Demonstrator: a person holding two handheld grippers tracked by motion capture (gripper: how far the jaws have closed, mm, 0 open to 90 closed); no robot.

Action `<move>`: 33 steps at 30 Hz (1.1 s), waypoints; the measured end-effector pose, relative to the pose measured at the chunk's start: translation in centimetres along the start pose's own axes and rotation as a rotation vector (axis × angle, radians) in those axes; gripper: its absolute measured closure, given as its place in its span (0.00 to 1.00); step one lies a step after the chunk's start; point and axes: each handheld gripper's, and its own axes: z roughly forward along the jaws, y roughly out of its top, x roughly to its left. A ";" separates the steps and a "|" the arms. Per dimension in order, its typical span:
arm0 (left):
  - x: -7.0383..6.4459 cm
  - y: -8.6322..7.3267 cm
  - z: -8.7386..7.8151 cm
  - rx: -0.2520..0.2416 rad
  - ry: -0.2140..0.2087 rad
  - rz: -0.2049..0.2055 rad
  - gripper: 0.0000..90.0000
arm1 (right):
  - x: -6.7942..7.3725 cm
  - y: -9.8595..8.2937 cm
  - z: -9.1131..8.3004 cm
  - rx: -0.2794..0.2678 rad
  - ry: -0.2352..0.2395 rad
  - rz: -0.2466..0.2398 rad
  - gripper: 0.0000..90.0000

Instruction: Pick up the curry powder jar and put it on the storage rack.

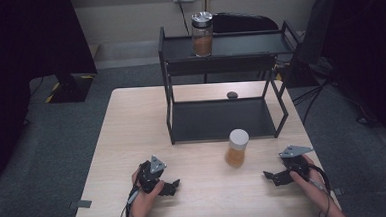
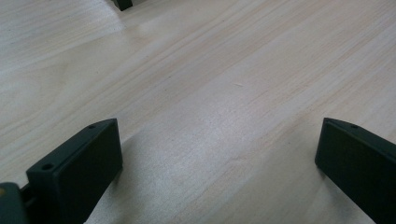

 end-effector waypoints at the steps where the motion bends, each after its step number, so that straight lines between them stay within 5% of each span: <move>1: 0.0 0.0 0.0 0.000 0.000 0.000 0.00 | 0.0 0.0 0.0 0.000 0.000 0.000 0.00; 18: -0.1 0.0 0.0 0.000 0.003 0.000 0.00 | -0.3 1.2 -0.2 0.030 0.012 -0.028 0.02; 33: -0.1 0.0 0.0 0.000 0.003 -0.001 0.00 | -0.5 4.2 0.4 0.008 0.112 -0.040 0.02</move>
